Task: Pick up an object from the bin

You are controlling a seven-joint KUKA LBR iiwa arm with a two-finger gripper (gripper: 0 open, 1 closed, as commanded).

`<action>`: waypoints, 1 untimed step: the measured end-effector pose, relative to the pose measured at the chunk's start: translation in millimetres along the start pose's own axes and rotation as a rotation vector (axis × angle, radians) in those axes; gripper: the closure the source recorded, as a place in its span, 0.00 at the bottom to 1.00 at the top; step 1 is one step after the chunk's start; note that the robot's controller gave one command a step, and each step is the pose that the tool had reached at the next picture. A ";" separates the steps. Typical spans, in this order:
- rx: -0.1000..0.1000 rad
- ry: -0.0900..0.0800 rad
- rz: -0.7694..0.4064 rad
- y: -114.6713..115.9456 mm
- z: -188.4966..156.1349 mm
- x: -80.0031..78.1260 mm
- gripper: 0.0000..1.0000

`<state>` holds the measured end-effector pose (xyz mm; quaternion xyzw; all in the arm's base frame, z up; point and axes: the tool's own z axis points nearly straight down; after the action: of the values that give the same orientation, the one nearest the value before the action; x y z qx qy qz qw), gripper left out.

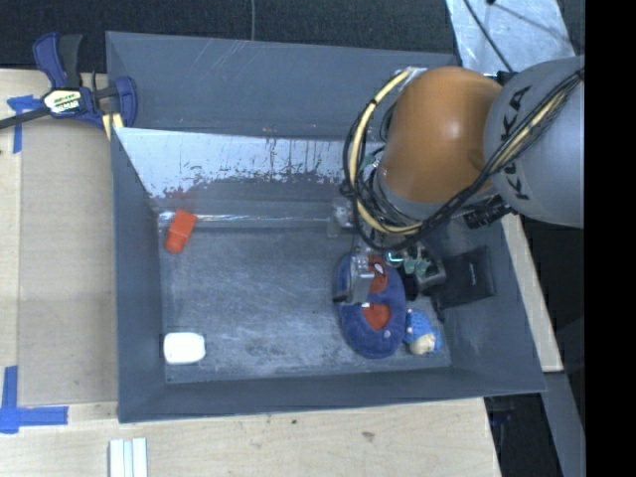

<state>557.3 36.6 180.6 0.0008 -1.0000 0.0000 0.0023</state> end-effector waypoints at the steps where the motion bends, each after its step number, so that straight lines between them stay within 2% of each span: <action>1: 0.001 -0.001 0.042 -58.2 93.3 37.3 0.00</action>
Offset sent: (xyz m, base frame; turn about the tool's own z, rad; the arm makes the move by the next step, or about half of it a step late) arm -0.0360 -0.0551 -0.0895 0.0371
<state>519.6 -21.7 87.4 -0.0204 -0.9998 0.0006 0.0017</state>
